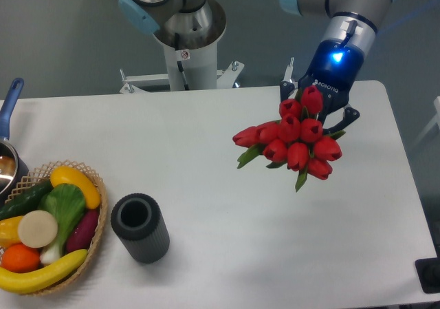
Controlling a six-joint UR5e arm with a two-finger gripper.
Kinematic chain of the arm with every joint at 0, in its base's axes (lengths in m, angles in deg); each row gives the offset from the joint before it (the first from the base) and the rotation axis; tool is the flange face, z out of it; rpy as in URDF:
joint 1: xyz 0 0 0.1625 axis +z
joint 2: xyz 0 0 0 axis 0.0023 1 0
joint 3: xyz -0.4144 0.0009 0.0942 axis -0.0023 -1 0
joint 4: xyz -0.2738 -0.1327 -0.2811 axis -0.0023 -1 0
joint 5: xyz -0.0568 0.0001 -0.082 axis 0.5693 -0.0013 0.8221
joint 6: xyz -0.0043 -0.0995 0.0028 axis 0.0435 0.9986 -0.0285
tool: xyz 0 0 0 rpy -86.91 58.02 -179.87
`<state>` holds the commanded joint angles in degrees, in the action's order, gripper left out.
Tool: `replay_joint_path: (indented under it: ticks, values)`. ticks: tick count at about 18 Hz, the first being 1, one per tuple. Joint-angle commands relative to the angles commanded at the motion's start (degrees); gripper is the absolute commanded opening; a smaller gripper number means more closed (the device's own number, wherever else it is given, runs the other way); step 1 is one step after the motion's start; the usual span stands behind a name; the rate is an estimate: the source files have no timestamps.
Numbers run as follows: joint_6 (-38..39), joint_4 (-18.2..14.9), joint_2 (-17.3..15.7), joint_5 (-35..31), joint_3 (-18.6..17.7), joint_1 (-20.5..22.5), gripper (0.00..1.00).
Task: Insert the flowers into the vase
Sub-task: 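Hold the red tulip bunch steady in the gripper above the table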
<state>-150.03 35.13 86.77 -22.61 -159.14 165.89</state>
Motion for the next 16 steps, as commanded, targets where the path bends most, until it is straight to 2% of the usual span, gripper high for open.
replay_joint_path:
  ticks: [6,16]
  values:
    - [-0.7,0.0,-0.1,0.0,-0.6,-0.3,0.32]
    - [-0.7,0.5,0.2,0.0,0.4,-1.2,0.31]
